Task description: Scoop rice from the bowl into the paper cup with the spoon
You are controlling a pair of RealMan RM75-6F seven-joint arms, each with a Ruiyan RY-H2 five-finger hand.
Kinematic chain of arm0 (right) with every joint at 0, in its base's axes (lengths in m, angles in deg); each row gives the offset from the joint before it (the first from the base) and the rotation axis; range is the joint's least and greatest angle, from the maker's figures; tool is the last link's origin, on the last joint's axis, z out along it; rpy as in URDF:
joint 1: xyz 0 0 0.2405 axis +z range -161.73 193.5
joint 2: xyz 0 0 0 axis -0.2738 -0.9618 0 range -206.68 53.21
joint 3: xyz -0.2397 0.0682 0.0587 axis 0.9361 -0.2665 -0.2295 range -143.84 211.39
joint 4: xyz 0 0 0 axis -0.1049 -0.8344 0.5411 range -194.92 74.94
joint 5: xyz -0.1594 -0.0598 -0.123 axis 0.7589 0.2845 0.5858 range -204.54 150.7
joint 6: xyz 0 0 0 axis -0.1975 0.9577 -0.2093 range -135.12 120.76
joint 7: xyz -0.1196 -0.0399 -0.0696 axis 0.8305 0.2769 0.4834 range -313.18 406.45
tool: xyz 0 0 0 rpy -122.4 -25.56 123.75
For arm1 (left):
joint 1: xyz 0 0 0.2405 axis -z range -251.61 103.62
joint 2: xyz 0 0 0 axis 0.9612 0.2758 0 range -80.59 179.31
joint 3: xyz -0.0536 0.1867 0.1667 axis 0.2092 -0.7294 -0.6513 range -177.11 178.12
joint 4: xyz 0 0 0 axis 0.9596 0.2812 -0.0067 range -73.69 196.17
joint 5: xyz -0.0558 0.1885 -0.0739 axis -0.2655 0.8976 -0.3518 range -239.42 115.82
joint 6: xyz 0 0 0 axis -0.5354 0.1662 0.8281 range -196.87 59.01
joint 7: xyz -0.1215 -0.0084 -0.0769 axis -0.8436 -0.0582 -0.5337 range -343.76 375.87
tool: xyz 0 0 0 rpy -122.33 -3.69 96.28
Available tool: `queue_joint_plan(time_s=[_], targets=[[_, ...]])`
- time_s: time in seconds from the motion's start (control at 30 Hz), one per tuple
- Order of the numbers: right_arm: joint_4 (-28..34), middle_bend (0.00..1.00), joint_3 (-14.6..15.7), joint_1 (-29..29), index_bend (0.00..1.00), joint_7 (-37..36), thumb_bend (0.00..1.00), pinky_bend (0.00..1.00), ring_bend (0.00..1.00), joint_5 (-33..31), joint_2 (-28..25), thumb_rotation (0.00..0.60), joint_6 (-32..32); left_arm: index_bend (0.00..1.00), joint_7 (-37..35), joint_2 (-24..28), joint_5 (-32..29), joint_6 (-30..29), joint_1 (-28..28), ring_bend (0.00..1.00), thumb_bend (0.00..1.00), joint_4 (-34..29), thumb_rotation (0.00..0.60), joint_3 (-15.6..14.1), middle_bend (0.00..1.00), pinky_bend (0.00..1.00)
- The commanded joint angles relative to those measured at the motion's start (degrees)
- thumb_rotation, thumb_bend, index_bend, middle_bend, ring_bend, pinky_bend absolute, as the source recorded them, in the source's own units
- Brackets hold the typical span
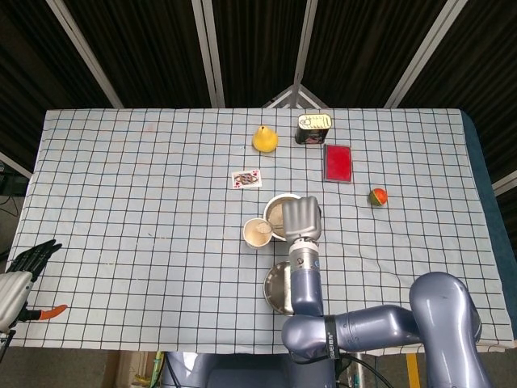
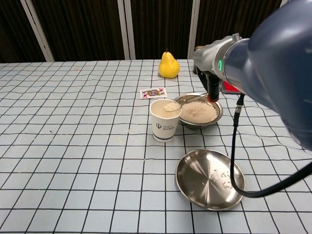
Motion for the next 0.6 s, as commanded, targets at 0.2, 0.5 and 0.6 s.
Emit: queue_joint_plan(time_s=[0.2, 0.5, 0.6], targets=[[0.06, 0.96, 3.32, 0.23, 0.68, 2.34, 0.55, 0.98, 1.00, 4.93, 0.93, 0.600, 0.95, 0.00, -0.28, 0.14, 0.13, 0.08, 0.07, 0.00, 0.02, -0.04, 0.600, -0.10, 0.00, 0.00], [0.91, 0.96, 7.11, -0.76, 0.68, 2.87, 0.56, 0.98, 1.00, 10.74, 2.74, 0.600, 1.53, 0.00, -0.34, 0.20, 0.56, -0.12, 0.05, 0.00, 0.02, -0.05, 0.600, -0.29, 0.00, 0.00], [0.51, 0.96, 7.85, -1.13, 0.68, 2.50, 0.56, 0.98, 1.00, 12.42, 3.41, 0.600, 1.60, 0.00, -0.35, 0.21, 0.70, -0.27, 0.00, 0.00, 0.02, -0.06, 0.600, -0.33, 0.00, 0.00]])
